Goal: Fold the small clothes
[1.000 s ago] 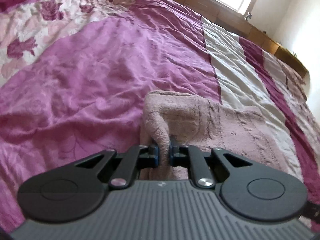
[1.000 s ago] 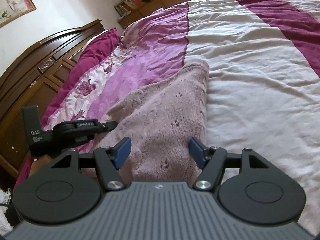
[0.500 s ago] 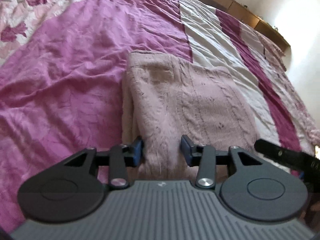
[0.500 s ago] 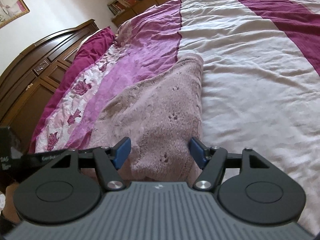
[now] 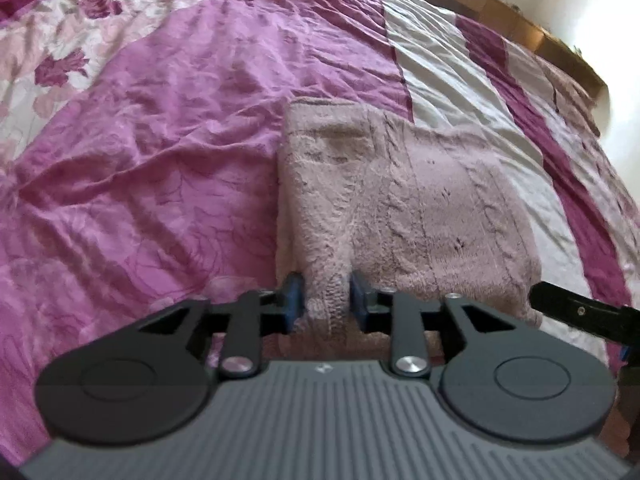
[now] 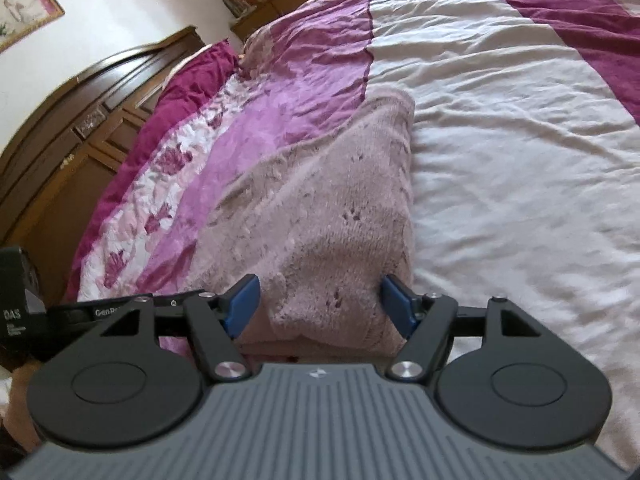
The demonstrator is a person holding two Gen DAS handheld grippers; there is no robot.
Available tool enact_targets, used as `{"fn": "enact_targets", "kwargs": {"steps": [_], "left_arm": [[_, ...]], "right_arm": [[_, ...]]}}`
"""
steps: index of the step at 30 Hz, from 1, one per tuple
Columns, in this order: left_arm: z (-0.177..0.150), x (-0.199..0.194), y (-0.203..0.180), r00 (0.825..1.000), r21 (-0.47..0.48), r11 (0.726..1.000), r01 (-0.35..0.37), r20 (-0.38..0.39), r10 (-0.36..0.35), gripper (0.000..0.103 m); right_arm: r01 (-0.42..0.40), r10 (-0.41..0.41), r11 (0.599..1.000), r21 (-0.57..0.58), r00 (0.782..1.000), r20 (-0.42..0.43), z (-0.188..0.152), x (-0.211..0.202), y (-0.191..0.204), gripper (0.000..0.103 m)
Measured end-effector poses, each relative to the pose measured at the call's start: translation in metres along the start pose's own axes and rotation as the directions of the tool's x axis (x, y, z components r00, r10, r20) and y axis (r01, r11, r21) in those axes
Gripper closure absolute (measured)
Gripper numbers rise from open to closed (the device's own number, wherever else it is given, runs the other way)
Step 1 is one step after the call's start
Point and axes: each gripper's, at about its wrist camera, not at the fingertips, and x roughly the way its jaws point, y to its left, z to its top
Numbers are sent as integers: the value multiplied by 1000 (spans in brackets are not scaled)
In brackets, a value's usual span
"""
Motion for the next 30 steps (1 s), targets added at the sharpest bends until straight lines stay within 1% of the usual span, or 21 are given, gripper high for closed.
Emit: {"fn": "enact_targets", "kwargs": {"steps": [2,4,5,8,12,16,19,22,24,26,27,28,29,30], "left_arm": [[1,0,1,1000,-19,1000,-18,7,18,53],[3,1,0,1000,-14,1000,-25,7,25,53],[4,2,-1,1000,-10,1000,-29,3,29,51],[6,6,-1,999,-15,999,-48,4,48,41],[10,12,0,999,-30,998,-53,10,53,39],[16,21,4,1000,-60,998,-31,-2,31,38],[17,29,8,1000,-96,995,-3,-12,2,36],[17,38,18,998,-170,984,60,-17,-64,36],[16,45,25,992,-233,965,118,-23,-127,36],[14,51,31,983,-285,943,172,-19,-185,38],[13,52,31,980,-292,938,186,-15,-199,49],[12,52,33,977,-304,932,200,-8,-212,55],[11,52,34,973,-322,922,217,2,-229,65],[11,49,36,970,-335,913,233,11,-244,70]], "right_arm": [[2,-3,1000,24,1000,23,6,-4,-6,23],[10,-12,999,52,999,39,11,-5,-13,20],[13,-16,998,65,999,41,14,-4,-16,20],[17,-20,995,103,999,28,24,1,-28,18],[7,-7,992,122,1000,-2,34,16,-36,17],[-5,10,989,148,999,-37,40,38,-45,17],[-52,68,976,212,995,-70,42,57,-54,17],[-95,120,963,251,989,-87,44,73,-59,17],[-120,150,956,266,984,-93,48,81,-59,17],[-121,154,951,283,983,-95,51,87,-59,21],[-116,149,951,287,984,-97,53,89,-59,33],[-96,130,954,286,986,-102,54,90,-58,41],[-85,118,955,284,988,-103,56,89,-57,44],[-85,117,956,281,988,-100,57,88,-55,49]]}}
